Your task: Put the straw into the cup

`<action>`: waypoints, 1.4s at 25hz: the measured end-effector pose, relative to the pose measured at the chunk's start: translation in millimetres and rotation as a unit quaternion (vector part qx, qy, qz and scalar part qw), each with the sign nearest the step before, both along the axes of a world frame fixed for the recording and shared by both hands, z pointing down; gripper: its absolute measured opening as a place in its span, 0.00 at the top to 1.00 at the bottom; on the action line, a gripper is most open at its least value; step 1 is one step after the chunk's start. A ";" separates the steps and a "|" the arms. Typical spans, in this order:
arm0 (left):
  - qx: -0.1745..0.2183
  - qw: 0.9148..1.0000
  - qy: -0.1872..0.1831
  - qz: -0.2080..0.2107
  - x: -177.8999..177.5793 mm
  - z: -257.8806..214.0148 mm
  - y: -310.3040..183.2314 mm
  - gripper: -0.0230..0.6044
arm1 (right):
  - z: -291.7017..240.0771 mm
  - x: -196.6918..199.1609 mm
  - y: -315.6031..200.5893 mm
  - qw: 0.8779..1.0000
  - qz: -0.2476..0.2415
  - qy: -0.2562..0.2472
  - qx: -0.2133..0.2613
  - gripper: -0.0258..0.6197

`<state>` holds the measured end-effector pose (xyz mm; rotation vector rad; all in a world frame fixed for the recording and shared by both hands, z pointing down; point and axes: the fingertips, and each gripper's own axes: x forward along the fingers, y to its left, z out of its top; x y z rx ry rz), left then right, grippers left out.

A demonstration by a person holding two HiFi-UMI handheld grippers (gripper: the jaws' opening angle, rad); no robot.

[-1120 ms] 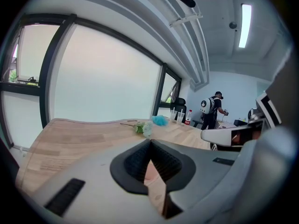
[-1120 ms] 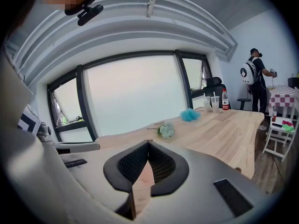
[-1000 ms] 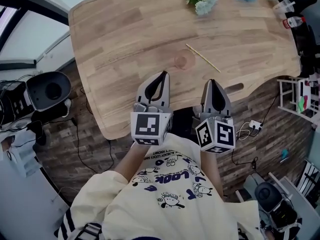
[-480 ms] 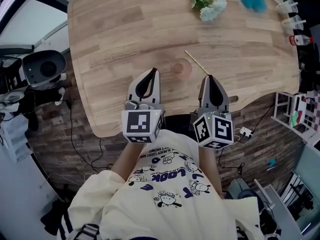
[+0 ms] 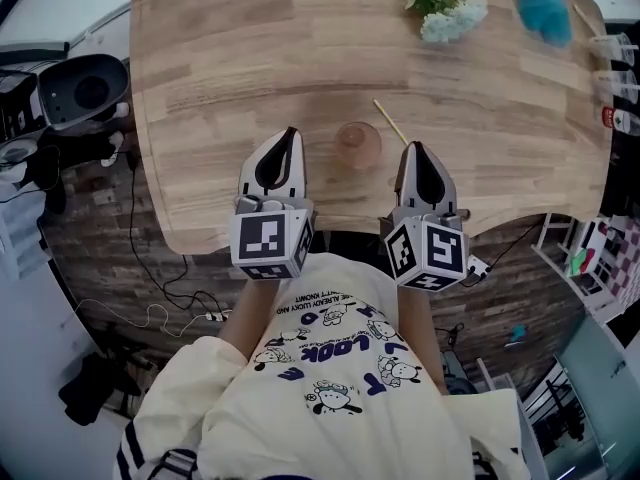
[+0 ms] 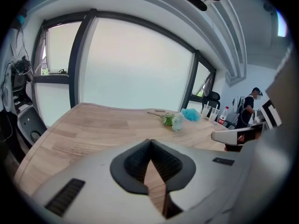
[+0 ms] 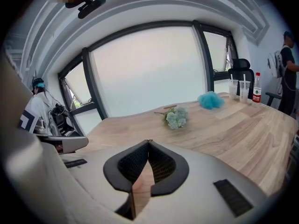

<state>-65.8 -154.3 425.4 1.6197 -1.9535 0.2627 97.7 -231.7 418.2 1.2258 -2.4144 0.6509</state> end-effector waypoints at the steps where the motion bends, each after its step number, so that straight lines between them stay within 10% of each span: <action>1: -0.003 1.000 0.000 -0.005 -0.1 2.8 -1.4 0.91 | 3.3 0.2 -3.0 1.000 -0.003 0.000 -0.004 0.96; 35: -0.090 0.993 0.030 -0.069 20.5 59.8 16.5 0.91 | 93.6 12.3 -5.0 0.971 -0.153 0.148 -0.112 0.90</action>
